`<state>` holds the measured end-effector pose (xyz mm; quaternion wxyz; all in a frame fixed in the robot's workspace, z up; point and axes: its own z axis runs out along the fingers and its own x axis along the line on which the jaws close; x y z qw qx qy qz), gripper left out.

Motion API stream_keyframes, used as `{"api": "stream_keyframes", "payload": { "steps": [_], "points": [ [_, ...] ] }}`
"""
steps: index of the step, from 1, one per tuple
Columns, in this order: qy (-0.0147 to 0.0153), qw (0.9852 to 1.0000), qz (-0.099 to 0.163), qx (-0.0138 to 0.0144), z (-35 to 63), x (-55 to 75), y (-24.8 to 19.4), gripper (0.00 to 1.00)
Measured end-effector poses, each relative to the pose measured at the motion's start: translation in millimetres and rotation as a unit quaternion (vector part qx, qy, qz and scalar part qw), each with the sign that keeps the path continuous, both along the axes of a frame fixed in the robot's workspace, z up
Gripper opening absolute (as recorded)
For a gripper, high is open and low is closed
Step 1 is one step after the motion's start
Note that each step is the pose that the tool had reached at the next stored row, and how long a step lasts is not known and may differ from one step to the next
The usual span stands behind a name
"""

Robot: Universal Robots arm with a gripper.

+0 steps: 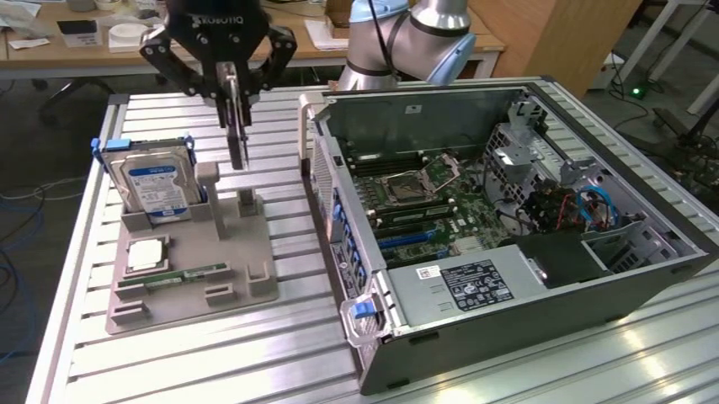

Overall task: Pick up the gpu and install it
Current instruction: 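Pick up the gpu and move the gpu toward the slot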

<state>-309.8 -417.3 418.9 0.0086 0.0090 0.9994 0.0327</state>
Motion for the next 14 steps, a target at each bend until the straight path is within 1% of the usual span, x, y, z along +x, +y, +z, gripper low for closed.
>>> {"api": "stream_keyframes", "payload": {
  "steps": [8,14],
  "points": [
    [0.0,1.0,0.0,0.0,19.3,0.0,0.0,0.28],
    [0.0,1.0,0.0,0.0002,19.5,0.0,0.0,0.28]
  ]
}}
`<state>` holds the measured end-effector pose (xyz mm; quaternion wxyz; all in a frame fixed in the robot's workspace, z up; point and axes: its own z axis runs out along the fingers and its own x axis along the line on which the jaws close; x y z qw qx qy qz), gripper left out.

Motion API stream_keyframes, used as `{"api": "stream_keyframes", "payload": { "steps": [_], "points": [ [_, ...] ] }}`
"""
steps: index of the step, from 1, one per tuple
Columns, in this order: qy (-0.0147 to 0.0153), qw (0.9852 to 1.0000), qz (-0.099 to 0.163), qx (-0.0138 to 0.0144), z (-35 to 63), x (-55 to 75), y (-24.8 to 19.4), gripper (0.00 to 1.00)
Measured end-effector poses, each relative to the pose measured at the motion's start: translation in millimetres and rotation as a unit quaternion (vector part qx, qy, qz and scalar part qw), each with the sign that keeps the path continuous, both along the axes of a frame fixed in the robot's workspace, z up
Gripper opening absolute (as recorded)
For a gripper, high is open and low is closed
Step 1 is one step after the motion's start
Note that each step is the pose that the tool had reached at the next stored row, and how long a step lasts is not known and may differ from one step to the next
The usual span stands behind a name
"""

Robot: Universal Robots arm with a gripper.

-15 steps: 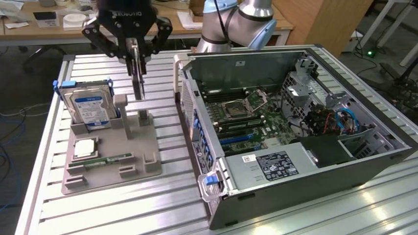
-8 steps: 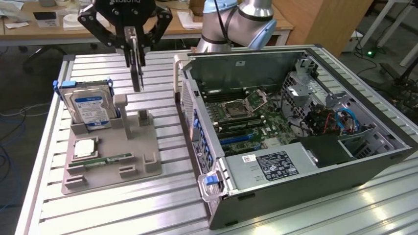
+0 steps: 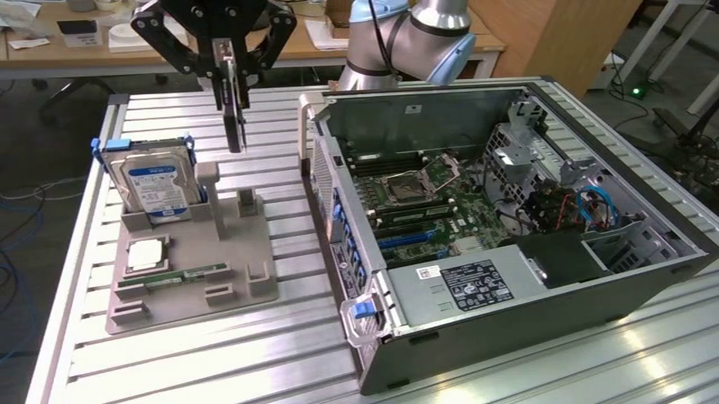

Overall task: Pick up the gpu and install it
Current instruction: 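Pick up the gpu and move the gpu toward the slot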

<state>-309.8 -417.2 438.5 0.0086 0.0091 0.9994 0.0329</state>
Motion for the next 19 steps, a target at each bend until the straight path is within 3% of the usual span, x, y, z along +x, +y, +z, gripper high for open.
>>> {"api": "stream_keyframes", "payload": {
  "steps": [19],
  "points": [
    [0.0,1.0,0.0,0.0,0.0,22.4,0.0,0.28]
  ]
}}
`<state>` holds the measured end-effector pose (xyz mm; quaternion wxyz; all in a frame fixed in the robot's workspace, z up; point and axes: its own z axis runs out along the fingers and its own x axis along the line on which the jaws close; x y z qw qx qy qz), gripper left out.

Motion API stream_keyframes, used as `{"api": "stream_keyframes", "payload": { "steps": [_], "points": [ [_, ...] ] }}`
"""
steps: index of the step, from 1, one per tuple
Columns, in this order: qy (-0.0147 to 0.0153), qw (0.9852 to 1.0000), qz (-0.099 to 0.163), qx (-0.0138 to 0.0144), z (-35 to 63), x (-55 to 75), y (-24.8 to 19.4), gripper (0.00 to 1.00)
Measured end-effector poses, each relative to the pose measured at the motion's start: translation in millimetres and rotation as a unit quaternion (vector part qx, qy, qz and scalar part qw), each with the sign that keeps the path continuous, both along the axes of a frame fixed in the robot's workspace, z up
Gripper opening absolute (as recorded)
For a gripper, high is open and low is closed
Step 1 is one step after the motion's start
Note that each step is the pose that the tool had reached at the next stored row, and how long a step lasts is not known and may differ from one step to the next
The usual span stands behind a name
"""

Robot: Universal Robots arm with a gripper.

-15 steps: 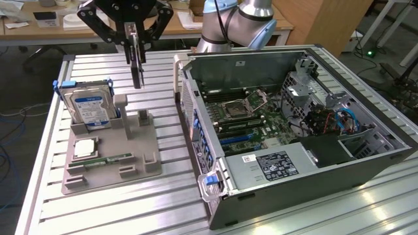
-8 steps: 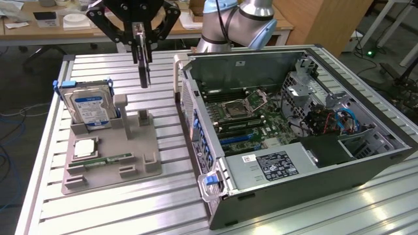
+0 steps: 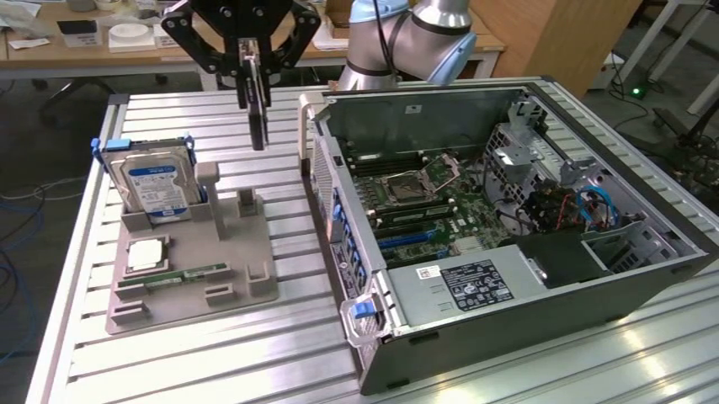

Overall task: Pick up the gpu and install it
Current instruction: 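Pick up the gpu and move the gpu toward the slot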

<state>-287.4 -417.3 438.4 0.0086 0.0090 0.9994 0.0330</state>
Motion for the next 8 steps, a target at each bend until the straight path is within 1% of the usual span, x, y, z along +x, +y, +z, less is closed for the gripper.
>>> {"api": "stream_keyframes", "payload": {
  "steps": [8],
  "points": [
    [0.0,1.0,0.0,-0.0001,0.0,6.4,0.0,0.28]
  ]
}}
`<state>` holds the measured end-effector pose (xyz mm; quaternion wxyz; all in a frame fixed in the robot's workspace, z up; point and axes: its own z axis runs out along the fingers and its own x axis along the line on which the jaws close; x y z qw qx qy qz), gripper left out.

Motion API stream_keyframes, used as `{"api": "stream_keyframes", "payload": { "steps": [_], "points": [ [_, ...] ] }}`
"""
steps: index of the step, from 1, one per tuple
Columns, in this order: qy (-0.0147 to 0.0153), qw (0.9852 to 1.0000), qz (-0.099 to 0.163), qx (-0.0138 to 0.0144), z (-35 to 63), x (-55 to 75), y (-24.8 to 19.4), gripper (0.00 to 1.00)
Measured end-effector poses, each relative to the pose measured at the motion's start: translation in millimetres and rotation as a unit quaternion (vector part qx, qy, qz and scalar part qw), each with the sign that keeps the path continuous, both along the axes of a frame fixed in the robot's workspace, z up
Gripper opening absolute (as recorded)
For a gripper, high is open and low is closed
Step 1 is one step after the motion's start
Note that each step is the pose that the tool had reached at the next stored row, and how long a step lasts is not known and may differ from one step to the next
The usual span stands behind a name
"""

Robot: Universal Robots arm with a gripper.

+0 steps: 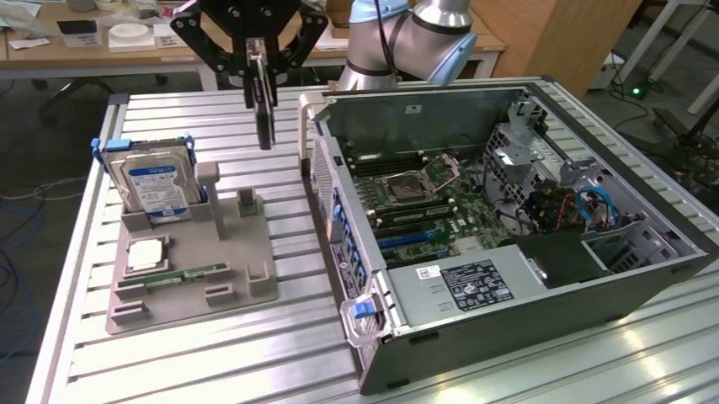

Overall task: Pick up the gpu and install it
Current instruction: 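Pick up the gpu and move the gpu toward the slot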

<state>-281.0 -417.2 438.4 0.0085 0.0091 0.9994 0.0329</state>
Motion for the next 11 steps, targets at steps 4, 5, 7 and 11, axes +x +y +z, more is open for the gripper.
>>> {"api": "stream_keyframes", "payload": {
  "steps": [4,5,7,11],
  "points": [
    [0.0,1.0,0.0,0.0001,0.0,3.2,0.0,0.28],
    [0.0,1.0,0.0,0.0,0.0,3.9,0.0,0.28],
    [0.0,1.0,0.0,0.0,0.0,5.9,0.0,0.28],
    [0.0,1.0,0.0,0.0001,0.0,9.2,0.0,0.28]
  ]
}}
